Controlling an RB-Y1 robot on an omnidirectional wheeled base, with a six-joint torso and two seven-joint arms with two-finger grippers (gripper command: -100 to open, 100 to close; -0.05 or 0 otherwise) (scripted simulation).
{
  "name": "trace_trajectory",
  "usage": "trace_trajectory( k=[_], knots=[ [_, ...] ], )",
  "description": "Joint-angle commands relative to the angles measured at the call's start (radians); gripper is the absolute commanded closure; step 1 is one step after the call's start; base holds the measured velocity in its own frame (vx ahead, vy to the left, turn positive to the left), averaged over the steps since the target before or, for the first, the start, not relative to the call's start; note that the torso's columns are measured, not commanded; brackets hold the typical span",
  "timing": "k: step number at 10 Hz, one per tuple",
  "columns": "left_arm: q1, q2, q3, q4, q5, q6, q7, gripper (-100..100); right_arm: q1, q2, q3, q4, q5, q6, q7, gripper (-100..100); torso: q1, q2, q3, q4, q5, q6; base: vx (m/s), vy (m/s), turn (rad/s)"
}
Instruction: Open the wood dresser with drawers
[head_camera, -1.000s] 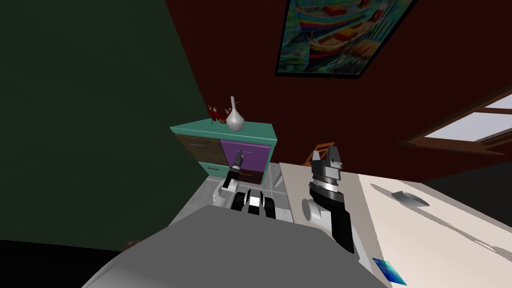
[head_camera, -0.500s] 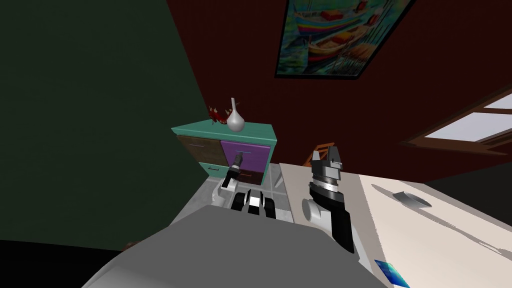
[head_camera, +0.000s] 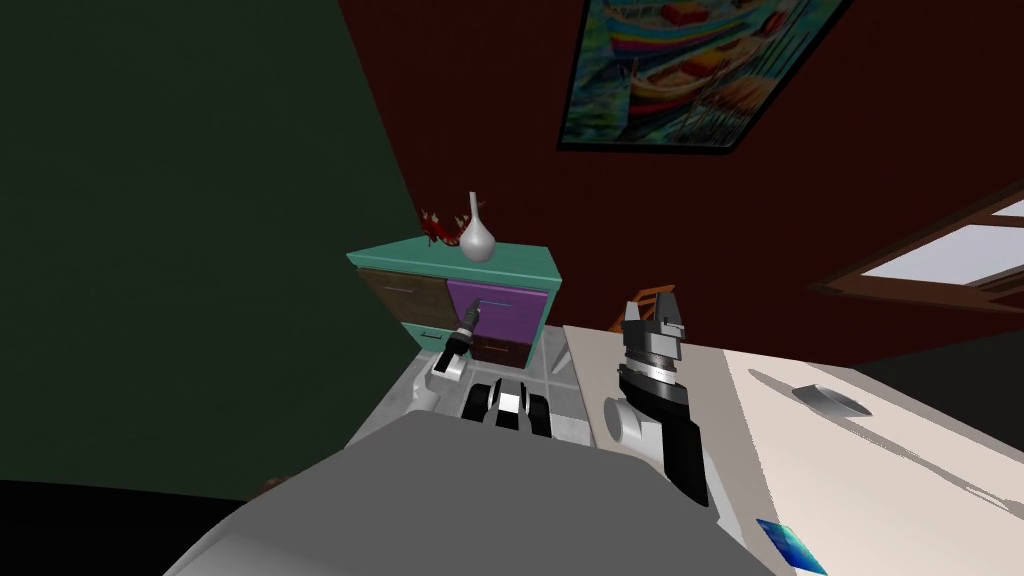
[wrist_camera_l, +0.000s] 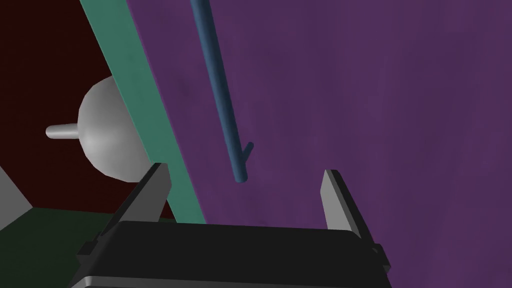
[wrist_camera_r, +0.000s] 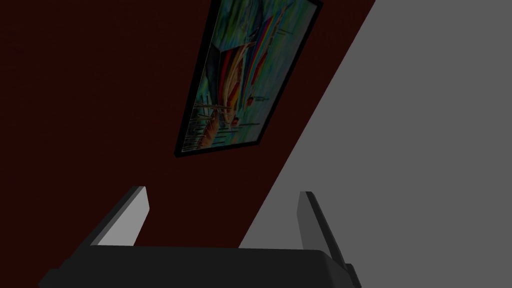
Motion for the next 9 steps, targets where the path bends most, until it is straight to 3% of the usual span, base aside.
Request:
trace_trajectory(
  k=[1, 4, 5, 6, 7, 9],
  knots=[
    [-0.001, 0.054, 0.019, -0.037, -0.021, 0.049, 0.027, -100, 0.0, 0.0, 0.0, 0.0, 0.0, 0.0, 0.0, 0, 0.002, 0.001, 0.0, 0.0, 0.0, 0.0, -0.085, 0.137, 0.042],
    [0.0, 0.069, 0.036, -0.066, -0.036, 0.101, 0.054, -100, 0.0, 0.0, 0.0, 0.0, 0.0, 0.0, 0.0, 0, 0.002, -0.002, -0.001, -0.001, 0.001, 0.0, -0.083, 0.161, 0.017],
    [0.003, 0.033, 0.003, -0.038, -0.003, 0.078, 0.017, -100, 0.0, 0.0, 0.0, 0.0, 0.0, 0.0, 0.0, 0, 0.0, -0.001, -0.001, -0.001, 0.0, 0.0, -0.029, -0.038, -0.063],
    [0.003, 0.033, 0.003, -0.038, -0.003, 0.078, 0.017, -100, 0.0, 0.0, 0.0, 0.0, 0.0, 0.0, 0.0, 0, -0.011, -0.005, -0.003, -0.001, -0.002, 0.001, 0.056, -0.144, -0.028],
    [0.001, -0.007, -0.006, -0.028, 0.006, 0.065, 0.003, -100, 0.0, 0.0, 0.0, 0.0, 0.0, 0.0, 0.0, 0, -0.012, -0.008, -0.005, -0.002, -0.004, 0.0, 0.088, -0.181, -0.006],
    [-0.001, -0.049, -0.011, -0.023, 0.011, 0.058, -0.005, -100, 0.0, 0.0, 0.0, 0.0, 0.0, 0.0, 0.0, 0, 0.0, -0.005, -0.003, -0.001, 0.0, 0.0, 0.072, -0.126, -0.004]
  ],
)
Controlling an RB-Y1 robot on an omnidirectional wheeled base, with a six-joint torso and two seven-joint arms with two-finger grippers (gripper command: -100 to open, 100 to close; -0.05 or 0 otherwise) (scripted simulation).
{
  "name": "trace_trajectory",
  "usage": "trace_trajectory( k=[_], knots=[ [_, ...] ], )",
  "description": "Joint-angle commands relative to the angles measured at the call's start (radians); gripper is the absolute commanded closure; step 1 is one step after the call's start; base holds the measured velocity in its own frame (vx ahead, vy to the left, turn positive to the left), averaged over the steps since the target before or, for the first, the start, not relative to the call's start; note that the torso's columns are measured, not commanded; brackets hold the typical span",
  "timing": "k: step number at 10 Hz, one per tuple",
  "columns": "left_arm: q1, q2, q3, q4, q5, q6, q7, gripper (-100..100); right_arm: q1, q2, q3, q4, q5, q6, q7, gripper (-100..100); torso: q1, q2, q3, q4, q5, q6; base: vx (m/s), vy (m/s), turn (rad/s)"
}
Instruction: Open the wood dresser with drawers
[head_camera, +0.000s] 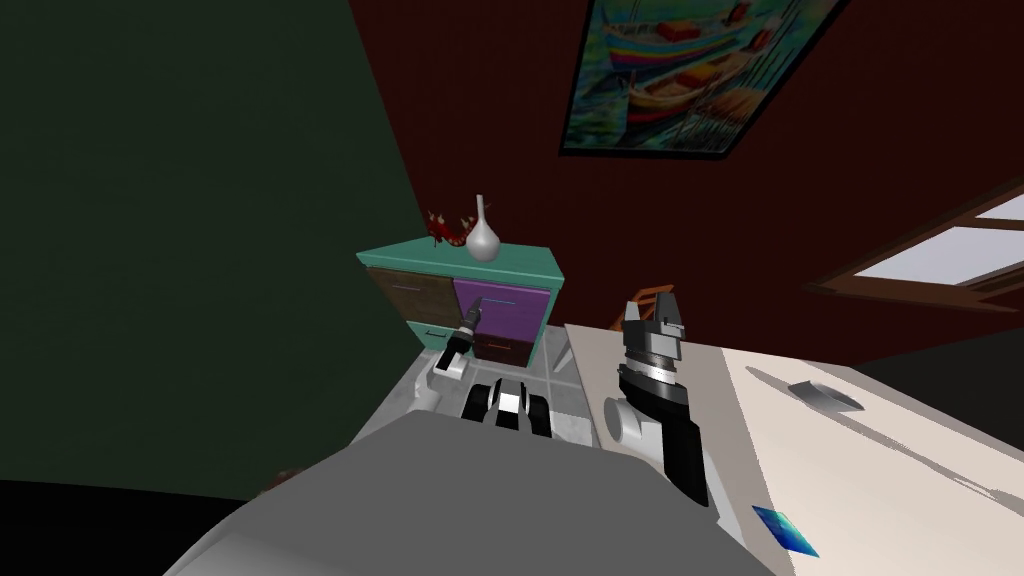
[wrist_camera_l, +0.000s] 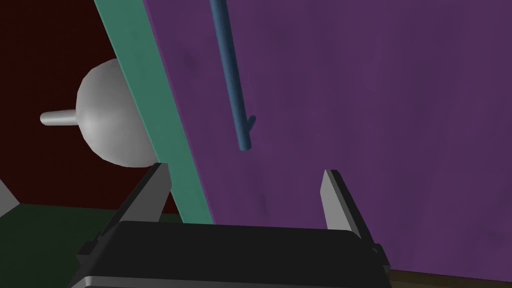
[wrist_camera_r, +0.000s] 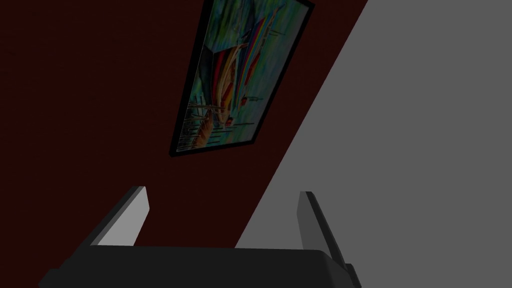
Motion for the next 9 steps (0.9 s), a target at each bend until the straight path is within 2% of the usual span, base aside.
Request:
trace_trajectory(
  k=[1, 3, 4, 6, 7, 8, 9],
  knots=[
    [0.002, -0.059, -0.008, 0.0, 0.007, -0.009, -0.011, -100, 0.0, 0.0, 0.0, 0.0, 0.0, 0.0, 0.0, 0, 0.006, 0.004, 0.003, 0.001, 0.002, 0.0, 0.03, -0.05, -0.004],
    [0.002, -0.103, -0.011, 0.001, 0.01, -0.013, -0.015, -100, 0.0, 0.0, 0.0, 0.0, 0.0, 0.0, 0.0, 0, 0.005, 0.006, 0.004, 0.002, 0.002, 0.0, 0.014, -0.022, -0.002],
    [0.003, -0.088, -0.01, 0.0, 0.01, -0.012, -0.013, -100, 0.0, 0.0, 0.0, 0.0, 0.0, 0.0, 0.0, 0, 0.003, 0.005, 0.003, 0.001, 0.001, 0.0, 0.003, -0.006, -0.001],
    [-0.001, -0.094, -0.01, -0.04, 0.008, 0.031, -0.016, -100, 0.0, 0.0, 0.0, 0.0, 0.0, 0.0, 0.0, 0, 0.001, 0.0, 0.0, 0.0, 0.0, 0.0, 0.082, -0.003, -0.014],
    [0.0, -0.093, -0.01, -0.03, 0.008, 0.018, -0.016, -100, 0.0, 0.0, 0.0, 0.0, 0.0, 0.0, 0.0, 0, 0.0, -0.002, -0.001, 0.0, 0.0, 0.0, 0.046, -0.002, -0.001],
    [0.002, -0.091, -0.01, -0.004, 0.01, -0.008, -0.014, 100, 0.0, 0.0, 0.0, 0.0, 0.0, 0.0, 0.0, 0, 0.001, 0.003, 0.001, 0.001, 0.0, 0.0, -0.057, 0.022, 0.019],
    [0.0, -0.092, -0.01, -0.019, 0.009, 0.01, -0.015, 100, 0.0, 0.0, 0.0, 0.0, 0.0, 0.0, 0.0, 0, 0.002, 0.009, 0.005, 0.002, 0.001, 0.0, -0.034, 0.014, -0.001]
  ],
)
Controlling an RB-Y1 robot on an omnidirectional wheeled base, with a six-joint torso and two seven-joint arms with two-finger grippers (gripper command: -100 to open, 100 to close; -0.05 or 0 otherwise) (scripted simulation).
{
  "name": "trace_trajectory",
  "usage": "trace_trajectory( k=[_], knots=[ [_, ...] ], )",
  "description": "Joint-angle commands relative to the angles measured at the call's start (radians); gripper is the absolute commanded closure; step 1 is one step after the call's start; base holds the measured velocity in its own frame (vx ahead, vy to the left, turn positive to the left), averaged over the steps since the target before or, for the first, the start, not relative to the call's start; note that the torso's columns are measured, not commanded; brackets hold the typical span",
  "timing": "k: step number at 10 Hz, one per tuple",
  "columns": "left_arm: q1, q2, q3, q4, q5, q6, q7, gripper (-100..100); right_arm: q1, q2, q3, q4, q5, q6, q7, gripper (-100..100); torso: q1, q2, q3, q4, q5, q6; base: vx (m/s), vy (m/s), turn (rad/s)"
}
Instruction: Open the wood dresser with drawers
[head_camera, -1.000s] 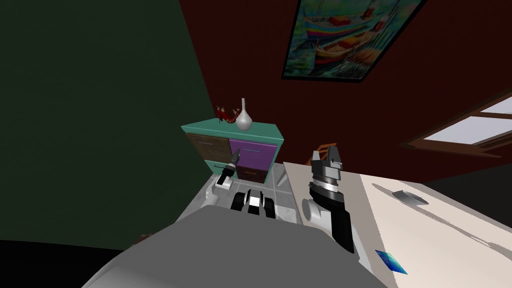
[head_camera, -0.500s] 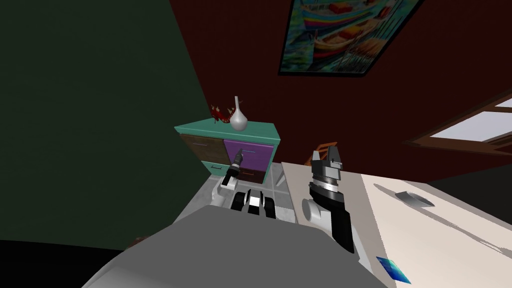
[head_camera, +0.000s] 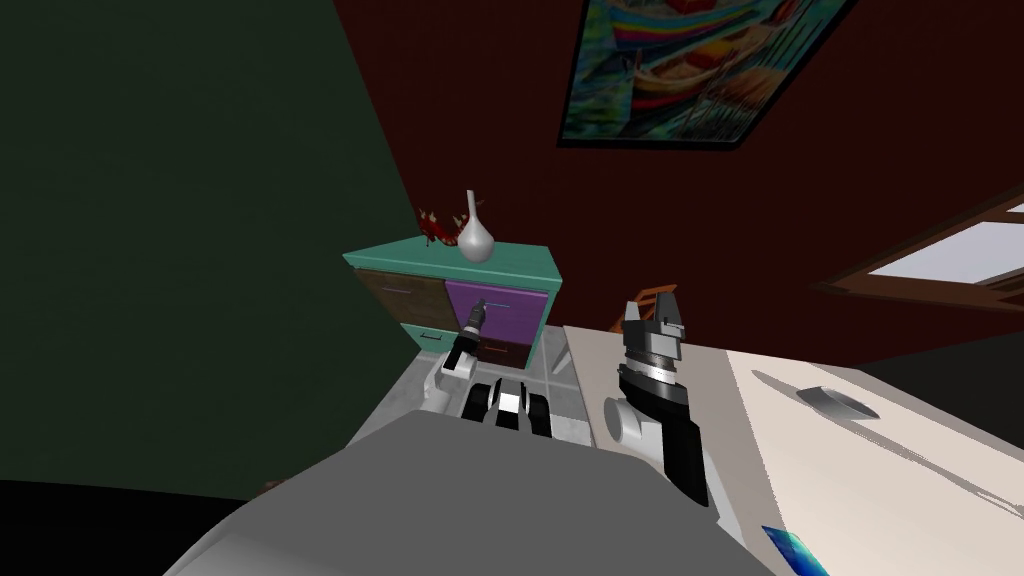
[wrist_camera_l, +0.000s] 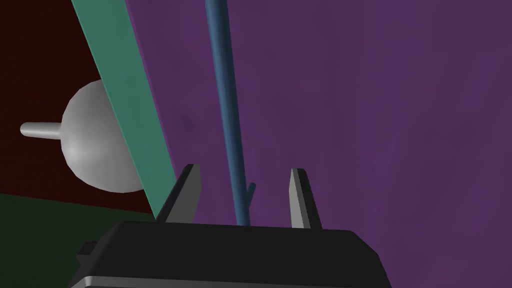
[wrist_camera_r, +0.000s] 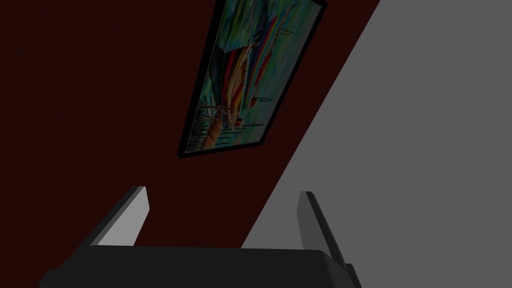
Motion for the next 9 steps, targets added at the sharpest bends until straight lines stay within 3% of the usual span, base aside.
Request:
trace_trajectory(
  k=[1, 9],
  knots=[
    [0.009, 0.001, -0.007, -0.023, -0.001, 0.008, 0.001, 100, 0.0, 0.0, 0.0, 0.0, 0.0, 0.0, 0.0, 0, -0.001, -0.003, -0.001, -0.001, 0.0, 0.0, -0.108, 0.011, 0.004],
    [0.048, 0.007, -0.028, -0.073, -0.003, 0.027, 0.003, 100, 0.0, 0.0, 0.0, 0.0, 0.0, 0.0, 0.0, 0, -0.001, -0.001, -0.001, 0.001, -0.001, 0.0, -0.165, -0.004, 0.011]
  ],
)
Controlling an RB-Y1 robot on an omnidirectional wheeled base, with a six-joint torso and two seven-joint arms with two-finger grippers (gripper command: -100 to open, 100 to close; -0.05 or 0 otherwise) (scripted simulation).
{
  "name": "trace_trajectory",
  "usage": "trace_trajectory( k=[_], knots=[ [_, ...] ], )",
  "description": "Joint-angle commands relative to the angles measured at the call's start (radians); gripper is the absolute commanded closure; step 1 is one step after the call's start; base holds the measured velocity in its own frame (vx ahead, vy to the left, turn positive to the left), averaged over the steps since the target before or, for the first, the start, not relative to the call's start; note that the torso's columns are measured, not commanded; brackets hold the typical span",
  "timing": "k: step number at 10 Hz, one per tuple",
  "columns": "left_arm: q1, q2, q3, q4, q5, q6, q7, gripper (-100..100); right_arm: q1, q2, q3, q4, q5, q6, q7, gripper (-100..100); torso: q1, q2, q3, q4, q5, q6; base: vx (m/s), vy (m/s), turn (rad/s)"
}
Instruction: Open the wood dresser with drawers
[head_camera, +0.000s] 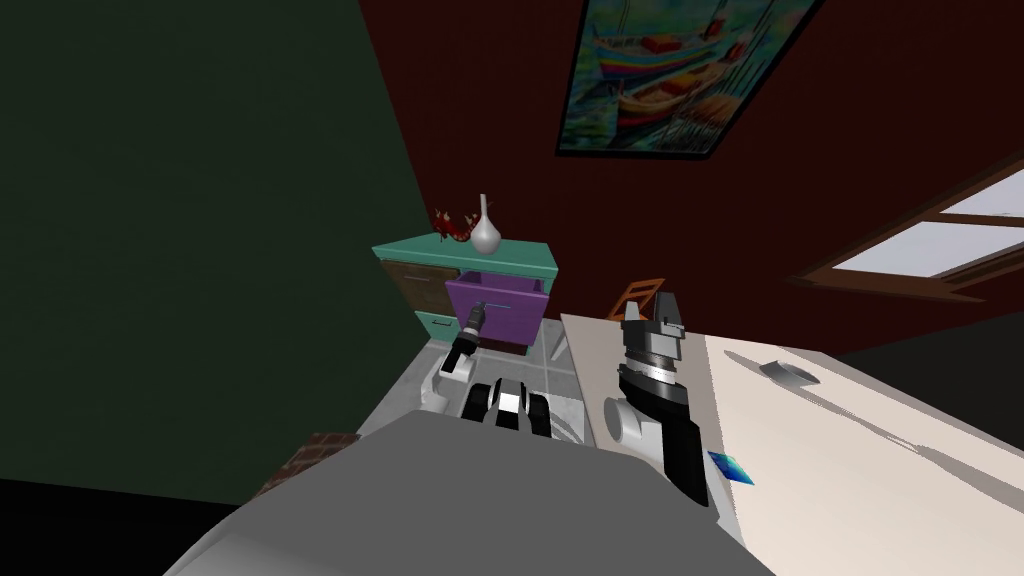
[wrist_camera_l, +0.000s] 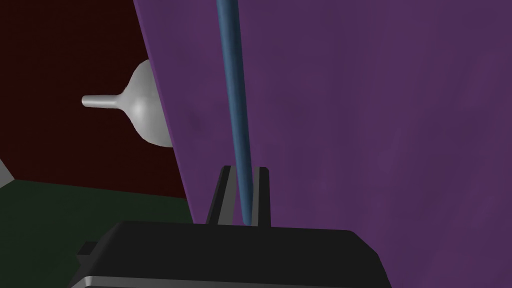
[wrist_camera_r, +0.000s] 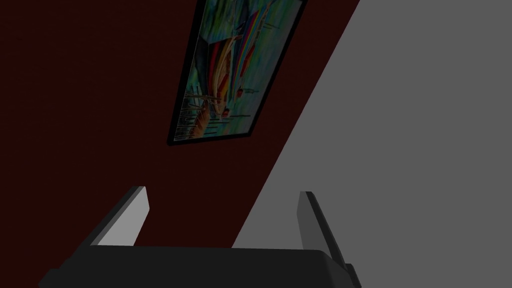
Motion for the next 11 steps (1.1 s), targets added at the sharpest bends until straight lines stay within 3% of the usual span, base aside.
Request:
trace_trajectory(
  k=[1, 2, 3, 11],
  knots=[
    [0.015, 0.002, -0.01, -0.027, -0.002, 0.0, 0.0, 100, 0.0, 0.0, 0.0, 0.0, 0.0, 0.0, 0.0, 0, -0.002, 0.001, 0.001, 0.001, -0.001, 0.001, -0.191, -0.003, 0.019],
    [0.015, 0.0, -0.007, -0.017, -0.002, 0.002, -0.001, 100, 0.0, 0.0, 0.0, 0.0, 0.0, 0.0, 0.0, 0, -0.003, 0.0, 0.0, 0.001, -0.001, 0.001, -0.085, 0.005, 0.0],
    [0.025, -0.001, -0.012, -0.06, -0.003, 0.046, -0.002, -100, 0.0, 0.0, 0.0, 0.0, 0.0, 0.0, 0.0, 0, -0.002, -0.006, -0.004, 0.001, -0.001, 0.001, -0.018, 0.006, -0.009],
    [0.047, -0.008, -0.03, -0.246, -0.009, 0.212, -0.005, -100, 0.0, 0.0, 0.0, 0.0, 0.0, 0.0, 0.0, 0, 0.0, -0.005, -0.003, -0.002, 0.0, 0.001, 0.005, 0.007, -0.007]
  ],
)
